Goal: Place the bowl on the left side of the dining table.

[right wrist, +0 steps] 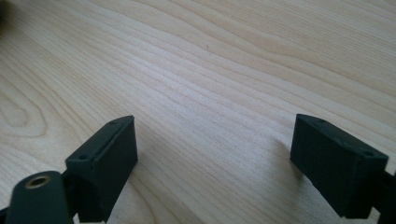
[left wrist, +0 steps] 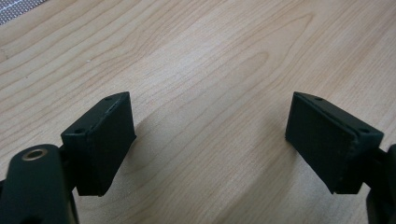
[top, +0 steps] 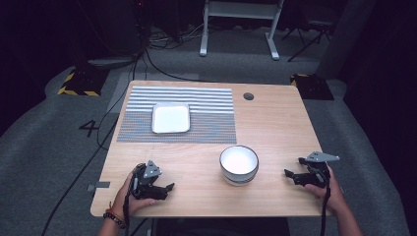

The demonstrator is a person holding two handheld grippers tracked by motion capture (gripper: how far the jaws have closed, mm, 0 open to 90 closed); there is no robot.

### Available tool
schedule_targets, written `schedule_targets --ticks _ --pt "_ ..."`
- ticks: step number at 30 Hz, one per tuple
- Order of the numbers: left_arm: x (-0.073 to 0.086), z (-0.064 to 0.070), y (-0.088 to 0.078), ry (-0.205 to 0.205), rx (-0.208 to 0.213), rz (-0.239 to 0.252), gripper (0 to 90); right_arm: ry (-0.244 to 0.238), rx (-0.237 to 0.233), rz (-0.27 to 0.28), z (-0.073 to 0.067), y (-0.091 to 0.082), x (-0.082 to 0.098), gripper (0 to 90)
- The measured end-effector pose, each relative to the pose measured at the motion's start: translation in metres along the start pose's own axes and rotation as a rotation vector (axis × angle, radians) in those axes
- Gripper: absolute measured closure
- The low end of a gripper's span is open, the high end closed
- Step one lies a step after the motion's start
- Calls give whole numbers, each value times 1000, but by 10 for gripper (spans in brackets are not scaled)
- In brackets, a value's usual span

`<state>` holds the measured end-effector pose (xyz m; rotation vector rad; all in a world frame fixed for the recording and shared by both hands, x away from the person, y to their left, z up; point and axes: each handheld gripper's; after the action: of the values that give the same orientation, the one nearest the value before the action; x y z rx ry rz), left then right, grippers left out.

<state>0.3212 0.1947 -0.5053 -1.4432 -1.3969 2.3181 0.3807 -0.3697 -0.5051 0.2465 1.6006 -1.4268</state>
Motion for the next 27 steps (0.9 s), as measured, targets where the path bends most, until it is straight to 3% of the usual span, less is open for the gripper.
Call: schedule_targets --ticks 17,27 --pt "-2 0 0 1 8 -11 156 -3 -3 2 0 0 0 149" --pt "-4 0 0 29 9 -31 157 -2 -3 2 0 0 0 149"
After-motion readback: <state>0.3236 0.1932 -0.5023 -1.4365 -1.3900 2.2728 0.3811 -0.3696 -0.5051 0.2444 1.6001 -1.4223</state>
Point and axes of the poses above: each handheld gripper's, and its own axes: y roughly forward along the jaws, x roughly out of its underside, z roughly to its right, and after that the axes turned 9 degrees about x, right-handed
